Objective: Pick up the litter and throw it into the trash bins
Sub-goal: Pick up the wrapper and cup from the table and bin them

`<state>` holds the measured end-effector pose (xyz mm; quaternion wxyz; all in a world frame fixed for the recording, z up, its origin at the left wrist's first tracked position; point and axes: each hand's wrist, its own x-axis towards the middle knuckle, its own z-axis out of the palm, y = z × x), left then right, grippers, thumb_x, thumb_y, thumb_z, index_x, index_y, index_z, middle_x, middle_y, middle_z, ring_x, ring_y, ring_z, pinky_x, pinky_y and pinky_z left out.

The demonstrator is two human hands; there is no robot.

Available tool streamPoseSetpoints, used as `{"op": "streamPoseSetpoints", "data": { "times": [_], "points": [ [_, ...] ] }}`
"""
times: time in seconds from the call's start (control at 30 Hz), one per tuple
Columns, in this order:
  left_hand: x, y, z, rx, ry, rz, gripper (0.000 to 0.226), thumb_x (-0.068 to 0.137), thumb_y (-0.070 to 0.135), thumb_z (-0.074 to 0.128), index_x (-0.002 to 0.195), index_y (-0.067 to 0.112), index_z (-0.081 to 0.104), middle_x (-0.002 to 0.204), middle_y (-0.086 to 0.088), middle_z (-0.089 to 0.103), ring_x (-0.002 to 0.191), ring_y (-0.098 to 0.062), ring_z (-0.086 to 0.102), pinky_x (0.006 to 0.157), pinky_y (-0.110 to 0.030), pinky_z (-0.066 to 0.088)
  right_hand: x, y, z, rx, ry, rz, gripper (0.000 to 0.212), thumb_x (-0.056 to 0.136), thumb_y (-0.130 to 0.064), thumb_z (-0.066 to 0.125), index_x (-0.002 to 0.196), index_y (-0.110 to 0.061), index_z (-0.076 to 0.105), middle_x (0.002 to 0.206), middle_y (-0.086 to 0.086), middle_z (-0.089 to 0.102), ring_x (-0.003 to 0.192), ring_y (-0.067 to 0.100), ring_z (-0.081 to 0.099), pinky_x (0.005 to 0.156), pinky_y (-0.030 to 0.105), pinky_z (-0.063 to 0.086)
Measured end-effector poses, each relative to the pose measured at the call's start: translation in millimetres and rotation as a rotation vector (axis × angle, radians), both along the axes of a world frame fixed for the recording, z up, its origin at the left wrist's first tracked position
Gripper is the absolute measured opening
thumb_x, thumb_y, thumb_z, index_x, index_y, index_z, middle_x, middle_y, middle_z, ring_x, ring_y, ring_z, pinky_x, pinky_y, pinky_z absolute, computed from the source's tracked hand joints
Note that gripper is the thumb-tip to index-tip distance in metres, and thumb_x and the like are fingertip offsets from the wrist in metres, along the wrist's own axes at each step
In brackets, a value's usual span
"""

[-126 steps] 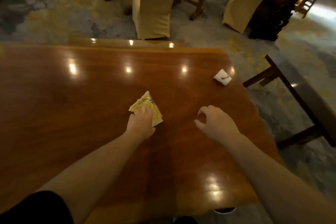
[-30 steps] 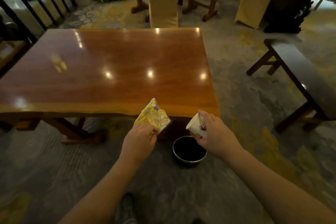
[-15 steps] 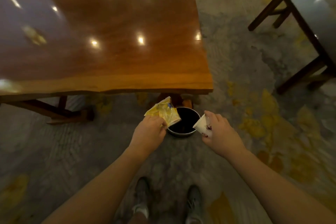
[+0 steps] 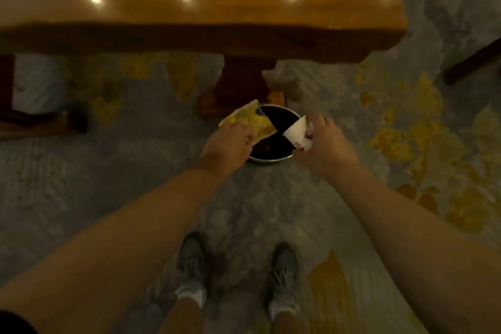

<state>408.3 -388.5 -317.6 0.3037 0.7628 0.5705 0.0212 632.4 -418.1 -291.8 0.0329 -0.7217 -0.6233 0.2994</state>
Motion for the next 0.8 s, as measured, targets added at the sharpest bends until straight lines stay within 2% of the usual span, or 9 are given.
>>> {"op": "streamPoseSetpoints", "data": {
  "times": [0.13, 0.23, 0.33, 0.4, 0.5, 0.67, 0.8],
  "points": [
    [11.1, 8.4, -38.3, -0.040, 0.004, 0.034, 0.015, 0.086, 0.017, 0.062, 0.095, 0.023, 0.073, 0.104, -0.004, 0.069, 0.093, -0.025, 0.062, 0.072, -0.037, 0.052, 1.9, 11.4, -35.7, -0.023, -0.020, -0.001, 0.076, 0.070, -0.030, 0.083, 0.132, -0.019, 0.041, 0.124, 0.010, 0.051, 0.110, 0.034, 0.051, 0.076, 0.044, 0.048],
    [18.8, 9.5, -56.5, -0.059, 0.024, 0.016, 0.015, 0.089, 0.020, 0.061, 0.100, 0.021, 0.071, 0.104, -0.005, 0.069, 0.094, -0.027, 0.062, 0.073, -0.039, 0.053, 1.0, 21.2, -53.8, -0.072, -0.023, -0.028, 0.079, 0.069, -0.029, 0.085, 0.134, -0.019, 0.041, 0.129, 0.010, 0.049, 0.114, 0.034, 0.051, 0.085, 0.049, 0.051],
    [25.4, 10.1, -62.8, -0.047, -0.041, 0.023, 0.028, 0.088, 0.023, 0.065, 0.117, 0.022, 0.067, 0.121, -0.013, 0.065, 0.106, -0.034, 0.061, 0.079, -0.043, 0.051, -0.5, 29.3, -64.1, -0.107, 0.003, -0.071, 0.088, 0.070, -0.032, 0.085, 0.142, -0.017, 0.037, 0.137, 0.012, 0.046, 0.122, 0.035, 0.047, 0.093, 0.050, 0.048],
    [28.5, 11.6, -63.7, -0.055, -0.033, 0.028, 0.042, 0.085, 0.032, 0.071, 0.125, 0.023, 0.062, 0.129, -0.013, 0.061, 0.110, -0.033, 0.060, 0.082, -0.044, 0.051, -1.9, 31.8, -67.4, -0.112, 0.017, -0.091, 0.091, 0.070, -0.036, 0.086, 0.143, -0.016, 0.037, 0.138, 0.013, 0.046, 0.123, 0.035, 0.048, 0.093, 0.049, 0.048],
    [28.5, 13.3, -63.3, -0.081, -0.022, 0.055, 0.044, 0.082, 0.041, 0.072, 0.121, 0.022, 0.062, 0.120, -0.005, 0.064, 0.106, -0.027, 0.061, 0.080, -0.041, 0.050, -4.6, 32.8, -65.9, -0.113, 0.004, -0.070, 0.086, 0.071, -0.041, 0.085, 0.139, -0.013, 0.039, 0.134, 0.013, 0.048, 0.119, 0.035, 0.049, 0.085, 0.045, 0.047],
    [13.7, 3.8, -49.9, -0.024, 0.018, 0.102, 0.045, 0.083, 0.044, 0.070, 0.120, 0.021, 0.061, 0.115, -0.005, 0.063, 0.106, -0.027, 0.059, 0.082, -0.047, 0.053, -16.2, 31.6, -51.1, -0.129, -0.021, 0.023, 0.083, 0.076, -0.039, 0.080, 0.144, -0.017, 0.038, 0.137, 0.011, 0.048, 0.123, 0.033, 0.049, 0.092, 0.047, 0.050],
    [-15.5, -15.5, -32.7, -0.001, 0.025, 0.174, 0.043, 0.081, 0.044, 0.071, 0.115, 0.021, 0.062, 0.111, -0.005, 0.063, 0.105, -0.026, 0.058, 0.081, -0.045, 0.053, -32.5, 25.4, -29.2, -0.093, -0.055, 0.110, 0.072, 0.079, -0.039, 0.075, 0.140, -0.018, 0.044, 0.133, 0.010, 0.052, 0.120, 0.032, 0.051, 0.088, 0.046, 0.052]
  ]
}}
